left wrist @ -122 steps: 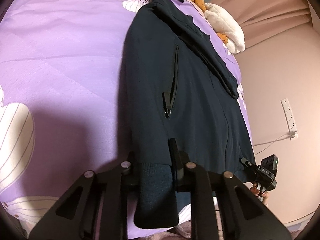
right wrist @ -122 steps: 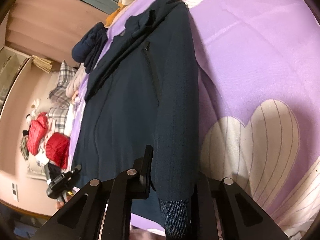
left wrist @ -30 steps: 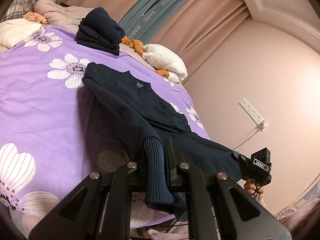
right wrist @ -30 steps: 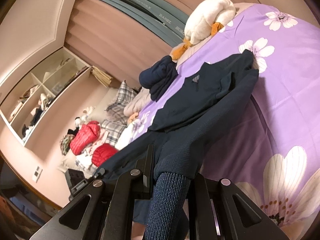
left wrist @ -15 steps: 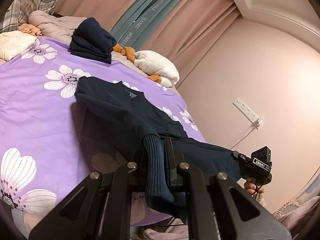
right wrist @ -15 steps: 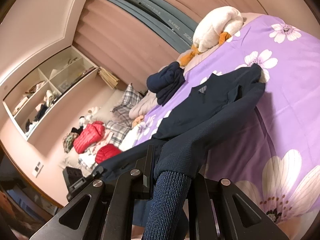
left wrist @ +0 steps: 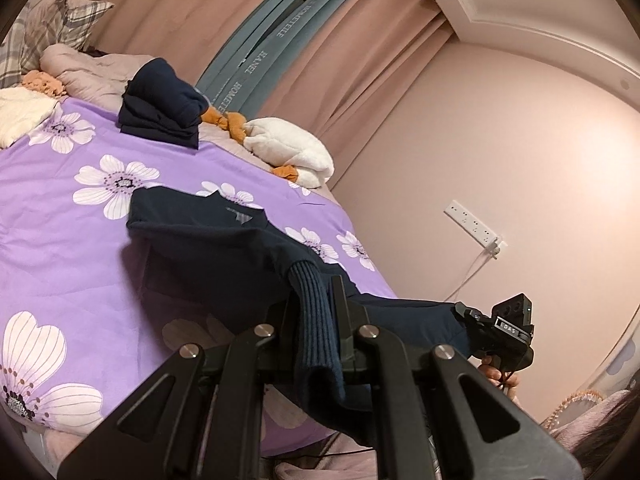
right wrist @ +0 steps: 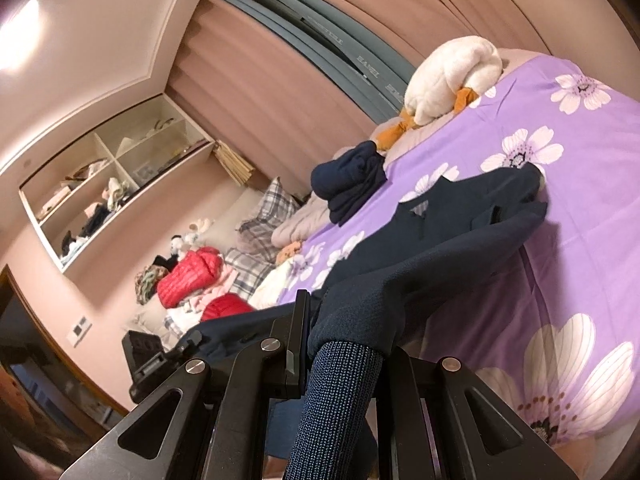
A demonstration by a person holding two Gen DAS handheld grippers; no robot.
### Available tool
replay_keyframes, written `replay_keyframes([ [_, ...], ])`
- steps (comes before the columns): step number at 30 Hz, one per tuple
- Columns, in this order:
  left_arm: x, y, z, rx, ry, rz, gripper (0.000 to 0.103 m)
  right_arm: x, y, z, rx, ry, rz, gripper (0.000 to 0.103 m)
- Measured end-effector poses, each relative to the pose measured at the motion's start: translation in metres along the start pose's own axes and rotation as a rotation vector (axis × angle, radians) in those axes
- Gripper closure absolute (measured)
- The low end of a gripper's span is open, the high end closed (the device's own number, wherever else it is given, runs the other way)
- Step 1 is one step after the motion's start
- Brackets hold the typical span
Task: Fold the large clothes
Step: 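Lift the hem with both grippers and fold it toward the collar, then lay the hem over the jacket collar with both grippers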
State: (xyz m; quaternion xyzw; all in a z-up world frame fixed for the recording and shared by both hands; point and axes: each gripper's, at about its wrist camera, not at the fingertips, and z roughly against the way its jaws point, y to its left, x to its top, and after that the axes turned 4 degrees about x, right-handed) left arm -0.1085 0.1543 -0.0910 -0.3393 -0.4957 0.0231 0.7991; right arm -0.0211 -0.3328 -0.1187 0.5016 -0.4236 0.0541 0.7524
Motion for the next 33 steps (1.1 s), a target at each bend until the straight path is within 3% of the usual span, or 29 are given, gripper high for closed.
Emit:
replay_keyframes([
  [19,0.013,0.016,-0.007,0.034,-0.01,0.02,0.093,0.017,-0.006,-0.014,-0.001,-0.003,-0.02,0.089],
  [33,0.037,0.05,-0.033,0.09,-0.01,0.115,0.093,0.036,-0.02,-0.033,-0.049,-0.02,-0.074,0.089],
])
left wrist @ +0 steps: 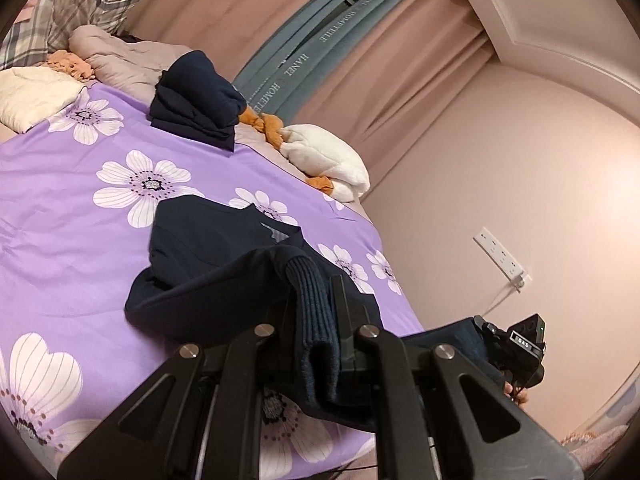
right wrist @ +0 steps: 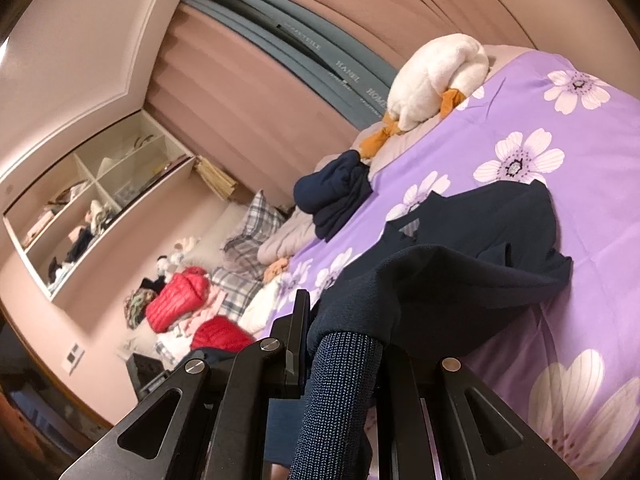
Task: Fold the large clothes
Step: 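Lay the hem over the jacket collar with both grippers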
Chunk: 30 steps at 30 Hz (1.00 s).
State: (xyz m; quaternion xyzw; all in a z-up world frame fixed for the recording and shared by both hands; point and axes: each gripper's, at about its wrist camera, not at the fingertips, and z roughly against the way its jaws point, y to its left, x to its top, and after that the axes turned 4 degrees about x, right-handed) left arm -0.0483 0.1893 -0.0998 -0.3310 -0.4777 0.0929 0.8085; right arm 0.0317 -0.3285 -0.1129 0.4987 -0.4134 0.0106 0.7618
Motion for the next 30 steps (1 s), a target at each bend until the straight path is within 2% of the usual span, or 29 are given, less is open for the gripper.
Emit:
replay_keyframes([
  [4,0.011,0.005,-0.012,-0.001,0.0,0.023,0.093,0.008,-0.006,-0.006,-0.007,-0.012,-0.024,0.089],
  [16,0.045,0.029,-0.047,0.066,-0.003,0.08,0.093,0.037,-0.023,-0.03,-0.027,-0.048,-0.063,0.089],
  [30,0.09,0.066,-0.127,0.146,0.062,0.15,0.093,0.079,-0.056,-0.077,-0.107,-0.067,-0.082,0.089],
])
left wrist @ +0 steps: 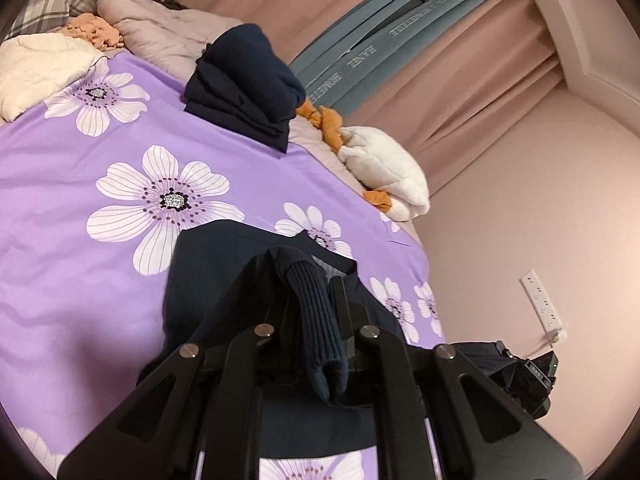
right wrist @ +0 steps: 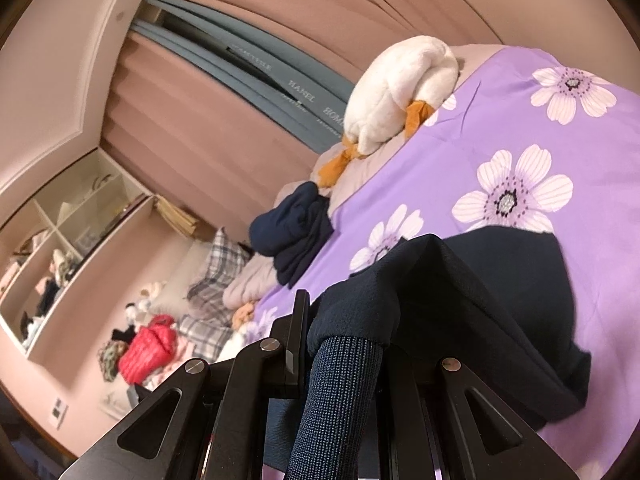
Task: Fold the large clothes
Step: 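Lay the hem over the jacket collar with both grippers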
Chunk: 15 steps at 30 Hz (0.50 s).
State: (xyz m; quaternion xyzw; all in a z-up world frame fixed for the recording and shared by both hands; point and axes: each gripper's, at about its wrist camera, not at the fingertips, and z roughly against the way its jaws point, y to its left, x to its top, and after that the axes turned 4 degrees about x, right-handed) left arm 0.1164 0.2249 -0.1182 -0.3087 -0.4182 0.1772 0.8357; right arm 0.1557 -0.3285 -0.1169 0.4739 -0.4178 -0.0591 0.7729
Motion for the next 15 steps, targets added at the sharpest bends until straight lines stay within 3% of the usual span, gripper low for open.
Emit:
replay_keyframes([
  [15,0.066,0.0,-0.142,0.188,0.143,-0.007,0.092,0.046,-0.067,-0.085,-0.152,0.059,-0.123,0.089],
])
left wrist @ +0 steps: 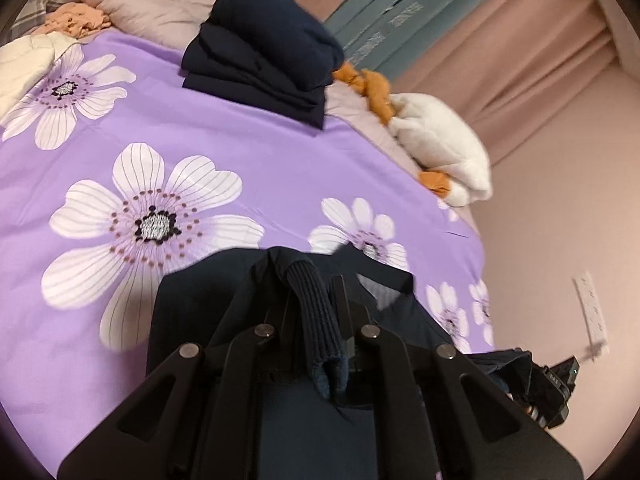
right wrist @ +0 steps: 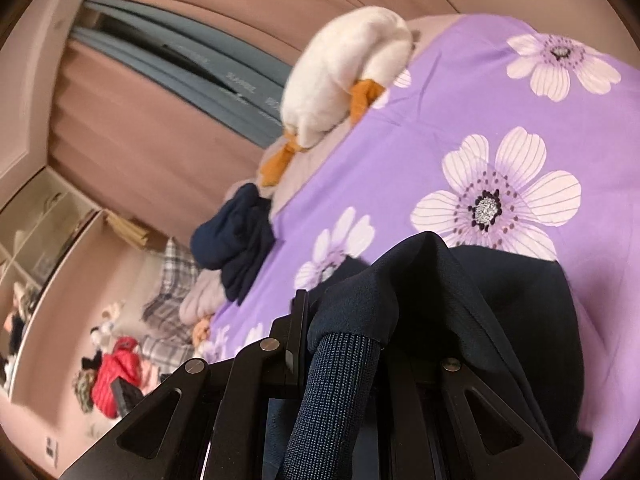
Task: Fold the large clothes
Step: 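Lay the hem over the jacket collar with both grippers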
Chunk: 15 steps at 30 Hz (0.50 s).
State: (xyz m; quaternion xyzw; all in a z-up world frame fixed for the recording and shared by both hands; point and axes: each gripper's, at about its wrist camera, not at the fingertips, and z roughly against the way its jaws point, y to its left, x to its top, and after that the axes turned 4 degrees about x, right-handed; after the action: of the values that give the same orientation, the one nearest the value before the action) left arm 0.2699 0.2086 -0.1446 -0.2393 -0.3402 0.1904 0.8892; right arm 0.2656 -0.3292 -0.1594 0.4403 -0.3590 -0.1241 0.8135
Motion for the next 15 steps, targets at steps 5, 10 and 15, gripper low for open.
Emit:
replay_keyframes([
  [5,0.021,-0.001,-0.05,0.09,0.038,0.006,0.092,0.016,-0.019,-0.04,-0.064,0.035,-0.029,0.089],
  [10,0.032,0.013,-0.091,0.154,0.094,0.061,0.092,0.023,-0.044,-0.074,-0.115,0.084,-0.082,0.089],
  [15,0.04,0.026,-0.126,0.217,0.129,0.104,0.091,0.023,-0.061,-0.094,-0.158,0.106,-0.113,0.089],
])
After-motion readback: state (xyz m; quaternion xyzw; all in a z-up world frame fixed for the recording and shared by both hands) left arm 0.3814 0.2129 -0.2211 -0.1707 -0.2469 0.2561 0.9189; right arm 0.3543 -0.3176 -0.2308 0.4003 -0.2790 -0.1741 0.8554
